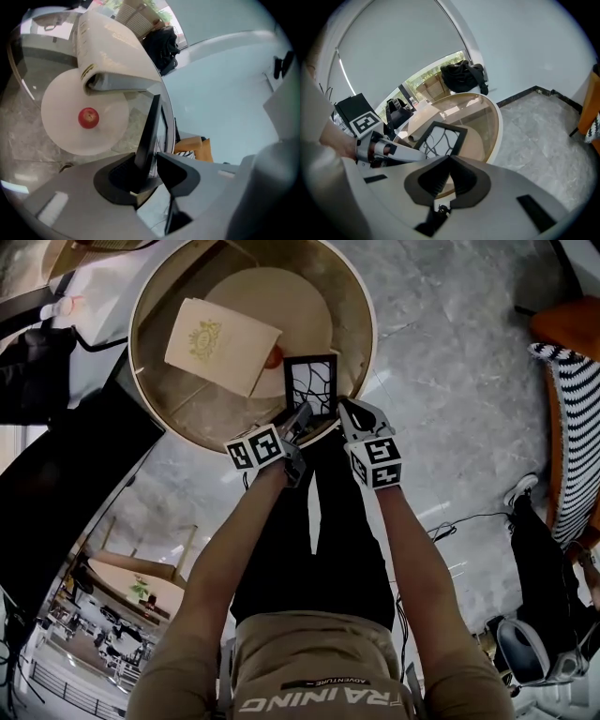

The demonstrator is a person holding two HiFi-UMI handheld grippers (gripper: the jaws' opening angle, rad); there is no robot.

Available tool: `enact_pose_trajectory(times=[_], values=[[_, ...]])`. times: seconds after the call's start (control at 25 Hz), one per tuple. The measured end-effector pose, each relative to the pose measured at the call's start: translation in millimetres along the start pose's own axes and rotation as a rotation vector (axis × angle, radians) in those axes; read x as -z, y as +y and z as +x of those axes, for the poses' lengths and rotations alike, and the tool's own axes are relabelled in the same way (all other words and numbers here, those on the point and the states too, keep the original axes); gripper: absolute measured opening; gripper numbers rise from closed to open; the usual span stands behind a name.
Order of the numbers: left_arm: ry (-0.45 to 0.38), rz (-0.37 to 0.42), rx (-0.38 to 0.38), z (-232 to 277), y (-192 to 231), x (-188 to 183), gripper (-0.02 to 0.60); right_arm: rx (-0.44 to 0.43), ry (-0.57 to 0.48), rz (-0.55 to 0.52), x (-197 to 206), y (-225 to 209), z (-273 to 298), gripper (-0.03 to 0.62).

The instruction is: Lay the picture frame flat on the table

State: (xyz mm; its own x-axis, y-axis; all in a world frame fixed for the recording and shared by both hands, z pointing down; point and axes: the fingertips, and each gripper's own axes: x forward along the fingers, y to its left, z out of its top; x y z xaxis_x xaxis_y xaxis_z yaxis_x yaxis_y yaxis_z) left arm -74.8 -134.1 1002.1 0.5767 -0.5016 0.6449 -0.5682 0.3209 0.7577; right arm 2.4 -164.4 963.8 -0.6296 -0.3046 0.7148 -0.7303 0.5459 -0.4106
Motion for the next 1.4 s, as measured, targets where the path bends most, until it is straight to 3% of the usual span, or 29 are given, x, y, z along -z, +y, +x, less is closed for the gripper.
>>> enact_pose_trajectory(times=[0.2, 0.4, 0.64, 0.84, 0.96, 1.16, 1.24, 1.32, 1.4], values=[[-0.027, 0.235, -0.229, -3.6, 2.1, -3.3, 0.184, -0.005, -0.019, 0.004, -3.7, 1.1, 0.2, 0.011], [-0.007, 0.324, -0.312, -2.9, 6.1, -1.5, 0.210, -0.002, -0.024, 0.007, 0.1, 0.6, -6.6, 0.011], [0.006, 0.339, -0.324, -8.3, 8.5, -4.2, 0.213, -0.003, -0.036, -0.008, 1.1, 3.2, -22.4, 0.011], [-0.041, 0.417, -0.338, -23.5, 4.0, -12.9, 0.213, 0.016, -0.066, -0.011, -6.9, 3.0, -36.4, 0.011], [-0.053, 0.441, -0.309, -33.8, -8.2, -14.0, 0.212, 0.032, -0.079, -0.012, -16.5, 5.2, -51.4, 0.011], [-0.011, 0.414, -0.252, -84.3, -37.9, 7.1, 0.210, 0.040, -0.018, 0.007, -24.5, 37.6, -101.1, 0.011], [-0.024, 0.458, -0.225, -100.4, -61.0, 1.1, 0.204, 0.039, -0.033, 0.000, -42.1, 45.7, -118.3, 0.011], [-0.035, 0.521, -0.188, -115.7, -87.1, -5.6, 0.165, 0.030, -0.060, -0.010, -61.5, 56.3, -135.3, 0.011], [-0.046, 0.574, -0.153, -130.9, -110.2, -10.3, 0.062, 0.015, -0.082, -0.017, -77.9, 69.9, -150.3, 0.011]])
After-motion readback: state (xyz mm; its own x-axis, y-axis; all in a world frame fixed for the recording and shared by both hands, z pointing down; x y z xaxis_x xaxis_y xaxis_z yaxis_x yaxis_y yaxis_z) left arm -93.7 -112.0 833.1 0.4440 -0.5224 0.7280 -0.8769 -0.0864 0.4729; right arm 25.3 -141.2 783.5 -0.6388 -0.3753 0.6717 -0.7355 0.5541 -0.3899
